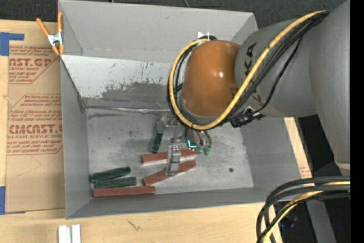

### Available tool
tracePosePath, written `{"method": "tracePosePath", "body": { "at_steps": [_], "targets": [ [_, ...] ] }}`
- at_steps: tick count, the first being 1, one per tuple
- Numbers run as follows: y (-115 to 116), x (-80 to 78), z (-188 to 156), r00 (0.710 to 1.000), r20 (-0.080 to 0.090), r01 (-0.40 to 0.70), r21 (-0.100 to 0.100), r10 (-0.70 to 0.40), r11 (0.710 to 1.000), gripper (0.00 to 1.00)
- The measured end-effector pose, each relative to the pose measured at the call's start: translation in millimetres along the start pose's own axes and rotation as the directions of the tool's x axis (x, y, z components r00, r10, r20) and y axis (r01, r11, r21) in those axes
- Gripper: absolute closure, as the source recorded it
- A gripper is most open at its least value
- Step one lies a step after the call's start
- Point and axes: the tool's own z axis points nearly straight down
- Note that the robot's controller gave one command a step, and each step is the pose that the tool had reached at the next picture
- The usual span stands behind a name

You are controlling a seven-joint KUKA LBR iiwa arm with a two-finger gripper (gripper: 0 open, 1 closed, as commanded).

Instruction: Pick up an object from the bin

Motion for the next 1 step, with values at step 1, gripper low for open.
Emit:
{"method": "tracePosePath", "body": {
  "at_steps": [1],
  "targets": [
    [-0.4, -1.9, -4.2, 1.000, 0.007, -0.001, -0.001, 0.001, 1.000, 0.00]
  ]
}}
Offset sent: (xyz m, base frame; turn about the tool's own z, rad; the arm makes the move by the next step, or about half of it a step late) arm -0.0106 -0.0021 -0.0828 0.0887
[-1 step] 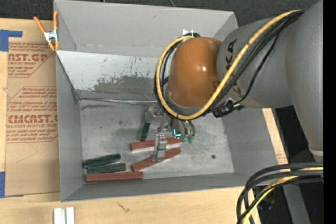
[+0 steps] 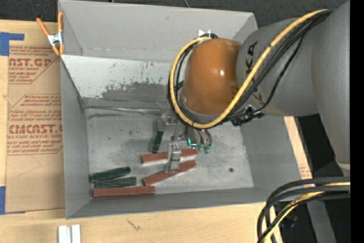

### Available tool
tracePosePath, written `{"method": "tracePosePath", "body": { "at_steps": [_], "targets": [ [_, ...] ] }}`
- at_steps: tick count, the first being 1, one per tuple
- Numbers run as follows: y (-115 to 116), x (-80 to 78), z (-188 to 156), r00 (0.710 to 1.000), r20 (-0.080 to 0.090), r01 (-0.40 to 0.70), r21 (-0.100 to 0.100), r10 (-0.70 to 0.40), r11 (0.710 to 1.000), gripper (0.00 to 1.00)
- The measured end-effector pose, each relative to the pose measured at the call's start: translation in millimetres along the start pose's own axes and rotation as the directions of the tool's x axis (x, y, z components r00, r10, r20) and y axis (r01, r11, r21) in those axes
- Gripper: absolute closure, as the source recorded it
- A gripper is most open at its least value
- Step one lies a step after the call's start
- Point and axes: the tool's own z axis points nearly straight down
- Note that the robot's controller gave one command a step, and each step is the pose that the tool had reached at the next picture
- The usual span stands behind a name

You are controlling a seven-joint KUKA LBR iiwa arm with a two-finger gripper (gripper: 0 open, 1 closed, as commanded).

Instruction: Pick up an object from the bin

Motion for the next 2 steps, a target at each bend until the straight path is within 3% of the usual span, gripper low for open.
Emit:
{"method": "tracePosePath", "body": {
  "at_steps": [1, 2],
  "targets": [
    [-0.2, 11.3, 83.4, 0.996, 0.000, -0.086, -0.002, 0.086, 0.996, 1.00],
    [-1.2, 11.7, 86.4, 0.996, 0.002, -0.088, -0.001, 0.088, 0.996, 0.00]
  ]
}}
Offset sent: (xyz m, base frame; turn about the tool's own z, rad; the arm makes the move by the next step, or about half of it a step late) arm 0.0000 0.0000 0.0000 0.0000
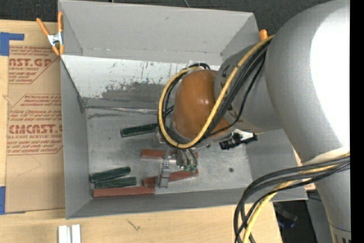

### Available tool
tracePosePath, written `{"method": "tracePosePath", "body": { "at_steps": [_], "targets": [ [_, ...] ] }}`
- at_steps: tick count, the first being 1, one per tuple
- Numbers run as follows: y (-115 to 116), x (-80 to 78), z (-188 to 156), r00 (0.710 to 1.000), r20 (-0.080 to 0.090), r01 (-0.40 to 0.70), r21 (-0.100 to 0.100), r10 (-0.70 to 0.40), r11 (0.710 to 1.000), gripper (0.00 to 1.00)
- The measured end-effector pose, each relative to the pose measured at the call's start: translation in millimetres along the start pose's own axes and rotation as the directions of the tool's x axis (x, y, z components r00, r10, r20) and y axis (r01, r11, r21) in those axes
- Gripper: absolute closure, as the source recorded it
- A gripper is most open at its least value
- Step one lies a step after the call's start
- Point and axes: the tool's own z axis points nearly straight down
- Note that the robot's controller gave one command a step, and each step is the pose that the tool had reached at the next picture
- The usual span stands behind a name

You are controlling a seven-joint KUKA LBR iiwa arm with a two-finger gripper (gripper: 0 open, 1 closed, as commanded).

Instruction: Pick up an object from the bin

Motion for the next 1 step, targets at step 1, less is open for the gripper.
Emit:
{"method": "tracePosePath", "body": {
  "at_steps": [1],
  "targets": [
    [0.7, 1.3, -1.5, 1.000, -0.001, 0.002, -0.001, -0.002, 1.000, 1.00]
  ]
}}
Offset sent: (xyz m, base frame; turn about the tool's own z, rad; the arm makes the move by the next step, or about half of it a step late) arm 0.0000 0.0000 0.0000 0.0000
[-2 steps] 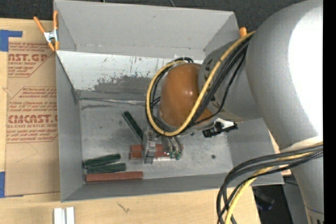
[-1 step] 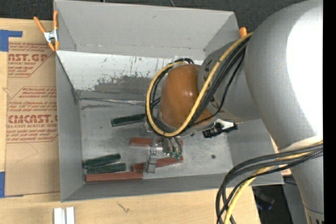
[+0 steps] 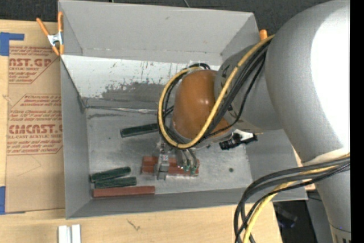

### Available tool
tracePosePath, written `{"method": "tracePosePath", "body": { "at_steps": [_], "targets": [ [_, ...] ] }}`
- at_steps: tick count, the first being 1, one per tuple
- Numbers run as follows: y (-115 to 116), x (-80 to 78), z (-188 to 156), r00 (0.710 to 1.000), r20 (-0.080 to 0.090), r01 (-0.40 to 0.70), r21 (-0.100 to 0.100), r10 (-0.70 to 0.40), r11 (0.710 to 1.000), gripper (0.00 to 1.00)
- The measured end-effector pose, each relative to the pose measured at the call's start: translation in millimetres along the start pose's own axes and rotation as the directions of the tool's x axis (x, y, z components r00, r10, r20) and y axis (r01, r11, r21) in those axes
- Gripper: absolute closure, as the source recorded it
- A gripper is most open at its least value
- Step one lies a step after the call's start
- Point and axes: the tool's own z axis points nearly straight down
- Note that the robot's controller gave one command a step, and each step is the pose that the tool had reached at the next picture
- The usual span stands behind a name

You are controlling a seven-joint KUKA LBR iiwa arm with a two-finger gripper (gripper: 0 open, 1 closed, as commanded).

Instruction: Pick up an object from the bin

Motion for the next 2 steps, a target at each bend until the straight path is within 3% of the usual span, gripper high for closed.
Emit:
{"method": "tracePosePath", "body": {
  "at_steps": [1, 2],
  "targets": [
    [0.0, 0.0, 0.0, 1.000, 0.000, 0.000, 0.000, 0.000, 1.000, 1.00],
    [17.5, -3.8, -162.7, 1.000, 0.007, 0.020, 0.000, -0.020, 1.000, 1.00]
  ]
}}
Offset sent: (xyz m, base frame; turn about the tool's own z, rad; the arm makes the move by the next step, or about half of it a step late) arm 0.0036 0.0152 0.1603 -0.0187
